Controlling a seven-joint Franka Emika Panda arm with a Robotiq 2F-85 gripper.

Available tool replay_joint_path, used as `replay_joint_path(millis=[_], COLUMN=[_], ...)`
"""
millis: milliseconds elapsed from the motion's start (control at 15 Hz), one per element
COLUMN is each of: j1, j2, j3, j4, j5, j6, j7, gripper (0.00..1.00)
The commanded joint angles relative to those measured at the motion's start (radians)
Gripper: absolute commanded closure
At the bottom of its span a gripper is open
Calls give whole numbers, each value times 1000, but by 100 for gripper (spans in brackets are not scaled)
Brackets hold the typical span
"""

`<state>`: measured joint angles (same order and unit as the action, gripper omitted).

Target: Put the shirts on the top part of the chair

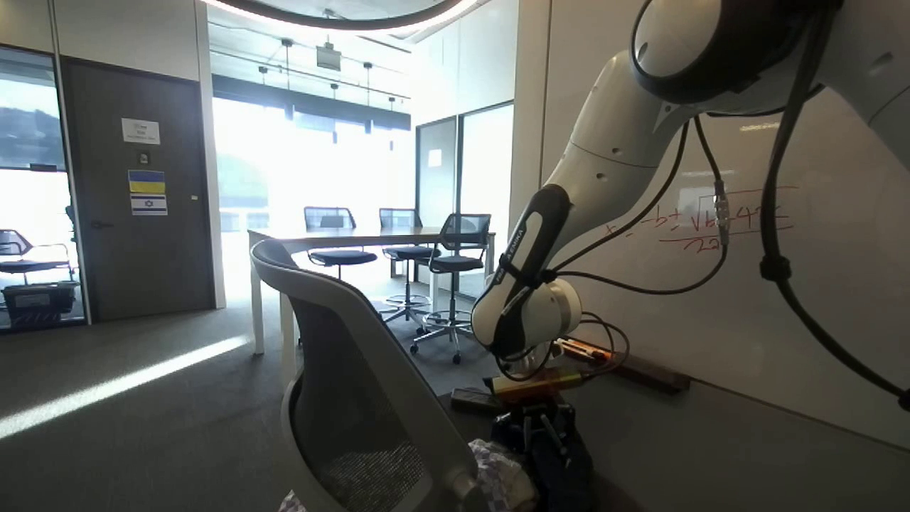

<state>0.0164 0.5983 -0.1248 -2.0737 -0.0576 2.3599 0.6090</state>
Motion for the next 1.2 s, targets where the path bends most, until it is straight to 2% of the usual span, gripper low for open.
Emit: replay_joint_path(millis=[0, 133, 267, 533, 800, 1133], j1=[31, 42, 62, 102, 142, 146], j2=[-18, -37, -75, -170, -297, -473], j3=[-22, -28, -49, -90, -112, -70], j4=[4, -11, -34, -60, -70, -70], j5=[15, 7, -19, -87, -232, -446], j6=[-29, -38, -46, -78, -104, -154], j7=[5, 13, 32, 81, 183, 328], gripper=[80, 95, 99, 96, 96, 96])
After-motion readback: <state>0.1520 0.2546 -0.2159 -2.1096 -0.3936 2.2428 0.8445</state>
